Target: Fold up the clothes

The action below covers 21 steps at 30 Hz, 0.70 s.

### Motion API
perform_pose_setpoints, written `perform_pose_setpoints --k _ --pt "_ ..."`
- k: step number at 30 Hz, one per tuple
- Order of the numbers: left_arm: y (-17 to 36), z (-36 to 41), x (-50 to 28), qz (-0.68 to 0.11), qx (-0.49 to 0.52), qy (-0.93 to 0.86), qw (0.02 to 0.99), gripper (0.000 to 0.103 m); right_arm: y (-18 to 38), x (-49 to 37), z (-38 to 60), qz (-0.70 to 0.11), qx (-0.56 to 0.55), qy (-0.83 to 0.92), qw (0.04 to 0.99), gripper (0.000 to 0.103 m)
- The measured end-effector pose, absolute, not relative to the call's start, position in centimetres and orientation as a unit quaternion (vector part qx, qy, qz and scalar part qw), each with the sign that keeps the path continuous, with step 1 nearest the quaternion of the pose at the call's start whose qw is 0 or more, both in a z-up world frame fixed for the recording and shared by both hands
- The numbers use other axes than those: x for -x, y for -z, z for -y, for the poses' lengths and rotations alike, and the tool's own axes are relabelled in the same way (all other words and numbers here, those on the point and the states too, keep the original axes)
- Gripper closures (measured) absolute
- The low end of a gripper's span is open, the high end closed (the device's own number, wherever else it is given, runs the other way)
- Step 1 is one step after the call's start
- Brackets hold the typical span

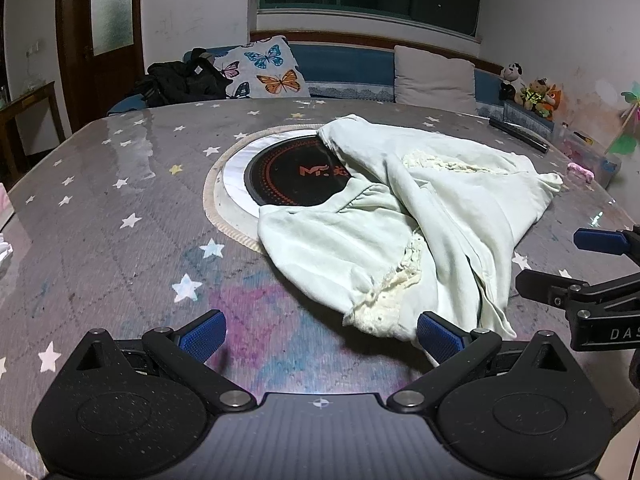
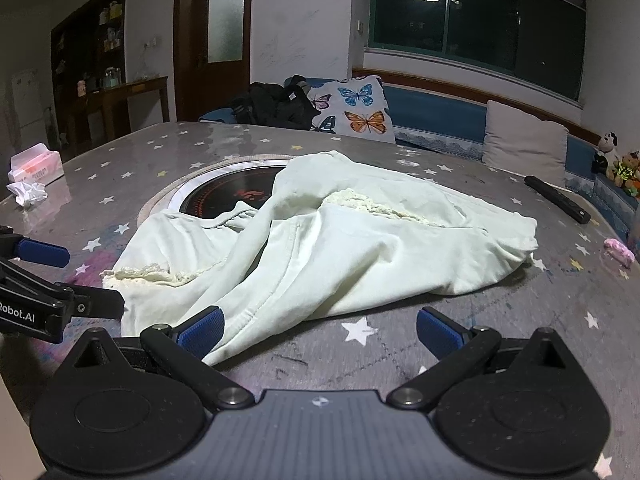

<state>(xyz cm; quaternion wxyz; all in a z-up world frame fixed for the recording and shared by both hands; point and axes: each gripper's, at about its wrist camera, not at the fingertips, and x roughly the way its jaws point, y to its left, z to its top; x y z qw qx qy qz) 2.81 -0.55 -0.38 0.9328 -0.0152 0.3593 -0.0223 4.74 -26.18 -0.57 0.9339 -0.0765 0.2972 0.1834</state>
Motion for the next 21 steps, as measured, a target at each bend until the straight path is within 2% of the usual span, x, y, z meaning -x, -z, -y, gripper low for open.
perform_pose_setpoints --k 21 --pt "0.2 0.9 -4.9 -0.364 0.011 0.026 0.931 0.0 0.7 -6.9 25.8 -0.303 0.084 -0.191 0.93 0.0"
